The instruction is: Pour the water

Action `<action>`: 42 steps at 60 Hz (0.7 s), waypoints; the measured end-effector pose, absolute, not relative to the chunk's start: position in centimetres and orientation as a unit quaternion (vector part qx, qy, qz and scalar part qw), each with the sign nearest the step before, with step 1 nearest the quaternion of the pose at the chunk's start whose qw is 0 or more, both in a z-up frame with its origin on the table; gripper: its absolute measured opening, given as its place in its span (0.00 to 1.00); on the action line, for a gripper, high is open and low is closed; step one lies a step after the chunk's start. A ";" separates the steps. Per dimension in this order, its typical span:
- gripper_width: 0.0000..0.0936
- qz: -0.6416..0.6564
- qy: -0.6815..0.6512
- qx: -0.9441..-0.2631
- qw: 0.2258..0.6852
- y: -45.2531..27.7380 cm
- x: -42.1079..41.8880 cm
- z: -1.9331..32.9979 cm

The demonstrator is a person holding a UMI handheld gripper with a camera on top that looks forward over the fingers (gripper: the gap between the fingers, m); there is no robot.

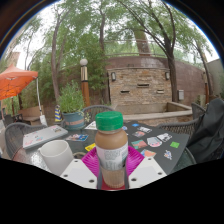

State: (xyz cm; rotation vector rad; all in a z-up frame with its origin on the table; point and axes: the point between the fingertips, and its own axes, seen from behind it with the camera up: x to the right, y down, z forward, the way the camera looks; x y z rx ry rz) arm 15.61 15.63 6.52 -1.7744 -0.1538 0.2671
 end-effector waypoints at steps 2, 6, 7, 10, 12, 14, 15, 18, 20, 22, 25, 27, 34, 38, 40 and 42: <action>0.37 0.116 -0.065 -0.773 0.620 15.7 15.6 6.5; 0.48 0.120 -0.069 -0.780 0.611 15.5 15.5 6.6; 0.50 0.122 -0.073 -0.783 0.606 15.3 15.4 6.5; 0.67 0.129 -0.080 -0.796 0.586 14.7 15.3 6.1; 0.79 0.137 -0.082 -0.800 0.579 14.7 15.0 6.0; 0.89 0.141 -0.078 -0.800 0.578 14.0 15.3 6.6; 0.91 0.141 -0.075 -0.800 0.578 13.8 15.5 6.9; 0.90 0.137 -0.070 -0.800 0.580 13.5 15.9 7.8; 0.89 0.131 -0.067 -0.801 0.580 13.0 16.2 8.2; 0.89 0.124 -0.066 -0.805 0.576 12.4 16.6 8.5; 0.89 0.113 -0.064 -0.811 0.571 11.4 17.1 8.9; 0.89 0.106 -0.063 -0.813 0.569 10.4 17.4 9.5; 0.89 0.092 -0.055 -0.816 0.567 6.2 17.4 12.1; 0.89 0.094 -0.053 -0.820 0.562 3.0 16.5 13.6; 0.89 0.092 -0.050 -0.824 0.557 1.2 16.0 14.2; 0.89 0.086 -0.051 -0.829 0.551 -0.7 15.4 14.7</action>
